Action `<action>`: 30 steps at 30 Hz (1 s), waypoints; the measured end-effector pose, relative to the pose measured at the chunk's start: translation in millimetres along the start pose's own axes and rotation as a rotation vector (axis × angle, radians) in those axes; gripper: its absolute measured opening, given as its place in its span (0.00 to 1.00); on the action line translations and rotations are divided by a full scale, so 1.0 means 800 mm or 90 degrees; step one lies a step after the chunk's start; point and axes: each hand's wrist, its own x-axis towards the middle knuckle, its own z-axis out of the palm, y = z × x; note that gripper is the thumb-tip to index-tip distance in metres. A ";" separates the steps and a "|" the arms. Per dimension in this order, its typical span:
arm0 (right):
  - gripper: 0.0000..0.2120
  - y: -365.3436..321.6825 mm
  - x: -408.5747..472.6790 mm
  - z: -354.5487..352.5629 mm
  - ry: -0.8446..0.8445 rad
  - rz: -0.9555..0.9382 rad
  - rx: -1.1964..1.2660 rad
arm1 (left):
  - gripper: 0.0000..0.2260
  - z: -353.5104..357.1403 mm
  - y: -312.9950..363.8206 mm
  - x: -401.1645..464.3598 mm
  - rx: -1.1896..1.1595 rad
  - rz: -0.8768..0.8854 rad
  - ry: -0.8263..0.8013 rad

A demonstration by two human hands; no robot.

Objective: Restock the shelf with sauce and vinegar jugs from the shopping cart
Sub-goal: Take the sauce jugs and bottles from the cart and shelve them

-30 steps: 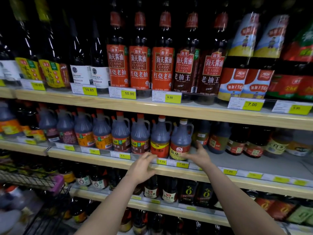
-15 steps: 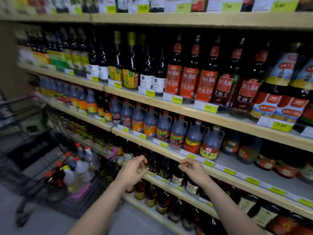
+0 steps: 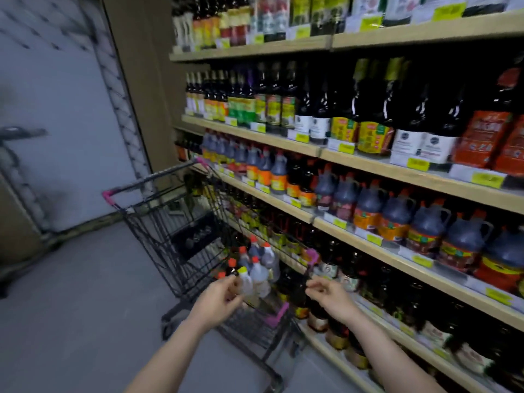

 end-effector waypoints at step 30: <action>0.10 -0.070 0.481 0.199 0.074 0.182 -0.037 | 0.08 -0.081 -0.359 0.476 -0.055 0.035 -0.171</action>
